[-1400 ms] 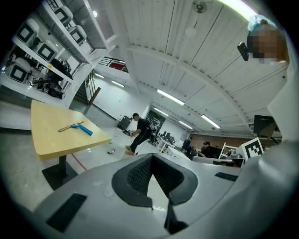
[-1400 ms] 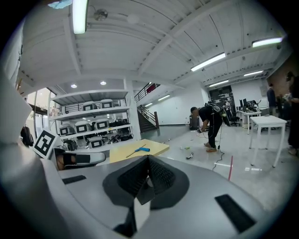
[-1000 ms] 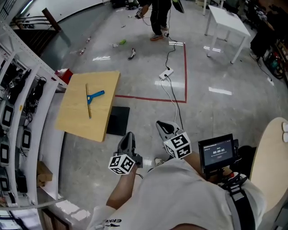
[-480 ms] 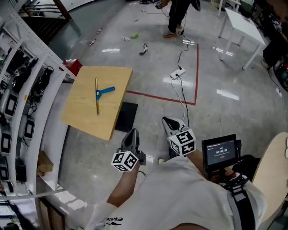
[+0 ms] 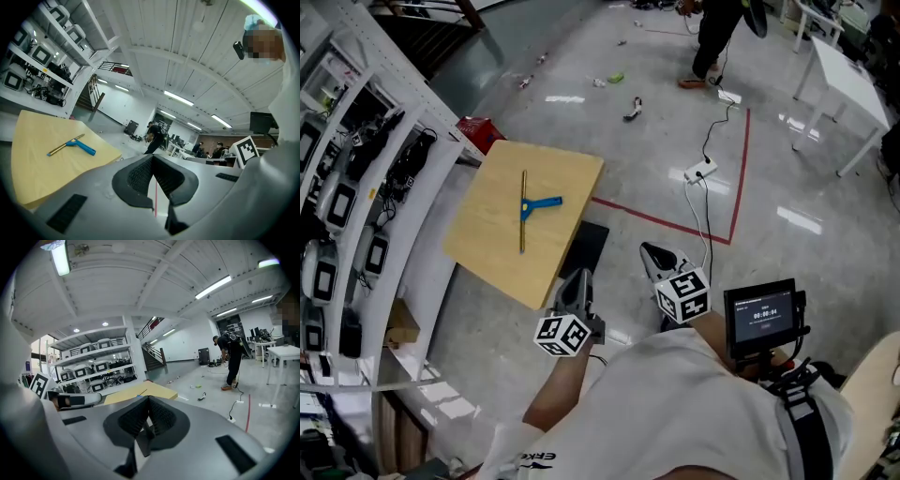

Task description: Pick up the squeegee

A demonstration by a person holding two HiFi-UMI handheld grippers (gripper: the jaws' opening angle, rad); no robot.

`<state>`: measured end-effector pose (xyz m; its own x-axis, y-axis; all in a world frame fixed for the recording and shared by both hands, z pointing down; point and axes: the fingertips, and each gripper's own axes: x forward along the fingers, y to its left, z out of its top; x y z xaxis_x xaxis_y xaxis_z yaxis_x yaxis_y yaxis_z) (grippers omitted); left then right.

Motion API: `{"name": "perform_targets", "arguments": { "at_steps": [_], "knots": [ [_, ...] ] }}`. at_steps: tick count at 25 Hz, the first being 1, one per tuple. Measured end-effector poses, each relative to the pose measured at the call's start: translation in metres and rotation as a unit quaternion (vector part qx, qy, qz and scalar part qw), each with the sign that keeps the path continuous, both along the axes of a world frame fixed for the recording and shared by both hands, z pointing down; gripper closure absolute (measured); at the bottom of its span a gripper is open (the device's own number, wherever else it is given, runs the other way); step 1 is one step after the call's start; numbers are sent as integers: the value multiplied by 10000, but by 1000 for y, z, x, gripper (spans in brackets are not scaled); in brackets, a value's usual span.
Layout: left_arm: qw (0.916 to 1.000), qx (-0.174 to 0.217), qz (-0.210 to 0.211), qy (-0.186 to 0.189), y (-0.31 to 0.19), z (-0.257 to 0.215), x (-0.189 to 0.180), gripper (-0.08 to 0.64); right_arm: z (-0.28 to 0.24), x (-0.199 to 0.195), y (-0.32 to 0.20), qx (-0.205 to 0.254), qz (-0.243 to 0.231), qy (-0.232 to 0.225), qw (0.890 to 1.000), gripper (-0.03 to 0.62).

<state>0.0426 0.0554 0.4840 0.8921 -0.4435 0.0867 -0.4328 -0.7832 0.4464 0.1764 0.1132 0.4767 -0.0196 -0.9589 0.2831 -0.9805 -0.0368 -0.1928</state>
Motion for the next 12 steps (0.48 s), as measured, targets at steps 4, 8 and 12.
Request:
{"name": "perform_targets", "arguments": {
  "at_steps": [4,8,12],
  "knots": [
    [9995,25,-308,-74,-33,-4,27,555,-4,31,-41,-1,-289,-28,9996,589],
    [9981,-60,-608,-67,-49,-5,42,555,-4,50,-65,-37,-577,-51,9983,589],
    [9959,-142,-895,-59,-60,0,57,555,-1,66,-82,-57,-831,-77,9965,589]
  ]
}}
